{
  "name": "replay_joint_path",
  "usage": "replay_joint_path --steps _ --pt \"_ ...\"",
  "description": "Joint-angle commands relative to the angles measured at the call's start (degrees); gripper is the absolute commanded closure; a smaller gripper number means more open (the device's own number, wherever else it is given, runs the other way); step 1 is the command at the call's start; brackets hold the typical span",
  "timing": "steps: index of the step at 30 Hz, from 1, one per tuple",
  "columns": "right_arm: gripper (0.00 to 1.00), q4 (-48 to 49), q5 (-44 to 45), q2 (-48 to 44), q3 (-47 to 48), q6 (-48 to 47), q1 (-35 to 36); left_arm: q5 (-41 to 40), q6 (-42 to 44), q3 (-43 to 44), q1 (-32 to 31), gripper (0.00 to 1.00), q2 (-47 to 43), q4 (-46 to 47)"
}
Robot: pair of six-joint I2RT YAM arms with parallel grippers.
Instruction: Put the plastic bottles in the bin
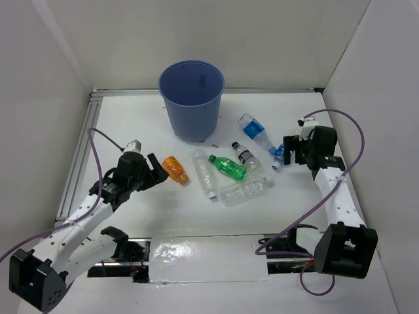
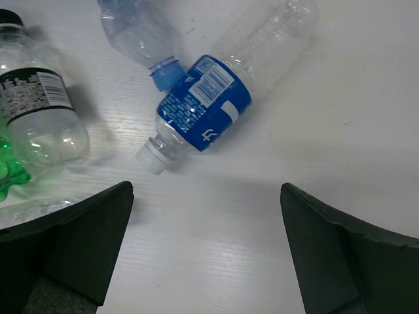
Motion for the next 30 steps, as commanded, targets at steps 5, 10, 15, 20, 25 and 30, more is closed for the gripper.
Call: replay_joint_path --steps 5,10,15,20,25,30 --pt "0.00 -2.0 7.6 1.3 4.1 -3.4 -0.4 -3.7 -2.8 2.4 -4.0 0.33 7.9 5.6" --pt "0.02 -4.2 0.7 2.6 4.1 -4.8 -0.9 -8.4 -5.4 5.8 -7.4 0.00 17.2 7.6" --pt "0.17 -3.6 -4.5 2.6 2.7 -4.1 -0.9 -12.2 -6.5 10.2 -8.9 0.00 27.6 8.4" --pt "0.24 -3.6 -5.9 2.0 2.0 -4.1 -0.9 -12.9 -7.1 13.5 -8.9 0.00 34.6 11.3" --pt "0.17 -4.2 -7.1 1.4 1.4 -4.7 -0.9 -15.6 -8.8 14.6 -8.9 0.00 41.6 10.2" --pt "0.15 -4.2 -10.2 0.9 0.4 -6.8 -0.9 -14.3 -7.4 12.8 -8.9 0.32 42.9 13.2"
